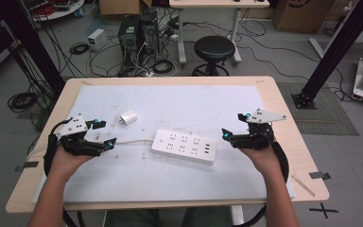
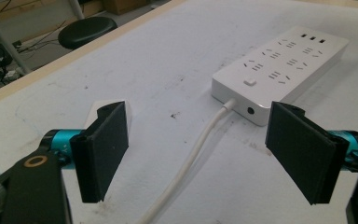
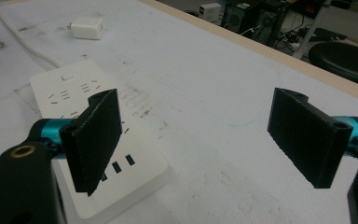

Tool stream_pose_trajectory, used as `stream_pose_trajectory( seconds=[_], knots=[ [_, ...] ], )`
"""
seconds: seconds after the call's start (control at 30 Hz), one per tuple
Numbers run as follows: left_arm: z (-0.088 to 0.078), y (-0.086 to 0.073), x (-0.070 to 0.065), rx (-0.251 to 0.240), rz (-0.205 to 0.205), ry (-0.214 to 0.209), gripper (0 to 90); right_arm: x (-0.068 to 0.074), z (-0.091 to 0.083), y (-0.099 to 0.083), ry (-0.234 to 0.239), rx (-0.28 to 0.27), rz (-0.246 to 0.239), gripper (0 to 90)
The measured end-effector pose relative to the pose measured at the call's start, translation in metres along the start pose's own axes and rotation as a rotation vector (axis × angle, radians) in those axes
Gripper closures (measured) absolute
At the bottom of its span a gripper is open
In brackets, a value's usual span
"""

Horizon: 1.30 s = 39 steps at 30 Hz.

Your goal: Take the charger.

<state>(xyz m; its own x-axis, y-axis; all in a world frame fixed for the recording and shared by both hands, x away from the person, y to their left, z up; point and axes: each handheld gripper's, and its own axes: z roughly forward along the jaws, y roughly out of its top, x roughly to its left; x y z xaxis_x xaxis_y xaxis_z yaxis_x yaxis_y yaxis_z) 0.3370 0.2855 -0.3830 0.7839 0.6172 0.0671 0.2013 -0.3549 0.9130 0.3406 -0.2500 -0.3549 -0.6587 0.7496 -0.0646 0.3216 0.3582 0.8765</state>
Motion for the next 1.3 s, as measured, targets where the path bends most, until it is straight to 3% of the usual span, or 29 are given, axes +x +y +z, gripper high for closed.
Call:
stream_pose_trajectory(
  seconds=[0.37, 0.43, 0.53, 0.67, 0.83, 0.87, 1.0, 1.03, 1.13, 1.3],
  knots=[
    [0.012, 0.010, 0.013, 0.039, -0.008, 0.042, 21.1, -0.005, -0.009, -0.002, -0.005, -0.012, 0.003, 17.8],
    [0.015, 0.014, 0.017, 0.026, -0.016, 0.050, 21.1, -0.007, -0.010, -0.004, -0.011, -0.020, -0.003, 17.8],
    [0.023, 0.019, 0.025, 0.050, -0.017, 0.059, 21.1, -0.006, -0.011, -0.005, -0.014, -0.021, 0.005, 17.8],
    [0.039, 0.028, 0.039, 0.047, -0.032, 0.044, 21.1, -0.006, -0.014, -0.007, -0.021, -0.020, 0.016, 17.8],
    [0.053, 0.031, 0.051, 0.049, -0.042, 0.063, 21.1, -0.006, -0.016, -0.010, -0.024, -0.021, 0.015, 17.8],
    [0.060, 0.027, 0.057, 0.035, -0.079, 0.071, 21.1, -0.006, -0.017, -0.011, -0.029, -0.021, 0.020, 17.8],
    [0.075, 0.015, 0.067, 0.093, -0.097, 0.085, 21.1, -0.007, -0.017, -0.011, -0.033, -0.013, 0.022, 17.8],
    [0.075, 0.015, 0.067, 0.093, -0.097, 0.085, 21.0, -0.007, -0.017, -0.011, -0.032, -0.011, 0.021, 17.8],
    [0.092, 0.003, 0.074, 0.159, -0.093, 0.109, 21.1, -0.007, -0.015, -0.012, -0.028, -0.012, 0.020, 17.8],
    [0.104, -0.007, 0.079, 0.174, -0.101, 0.105, 21.0, -0.005, -0.012, -0.012, -0.027, -0.003, 0.015, 17.8]
  ],
)
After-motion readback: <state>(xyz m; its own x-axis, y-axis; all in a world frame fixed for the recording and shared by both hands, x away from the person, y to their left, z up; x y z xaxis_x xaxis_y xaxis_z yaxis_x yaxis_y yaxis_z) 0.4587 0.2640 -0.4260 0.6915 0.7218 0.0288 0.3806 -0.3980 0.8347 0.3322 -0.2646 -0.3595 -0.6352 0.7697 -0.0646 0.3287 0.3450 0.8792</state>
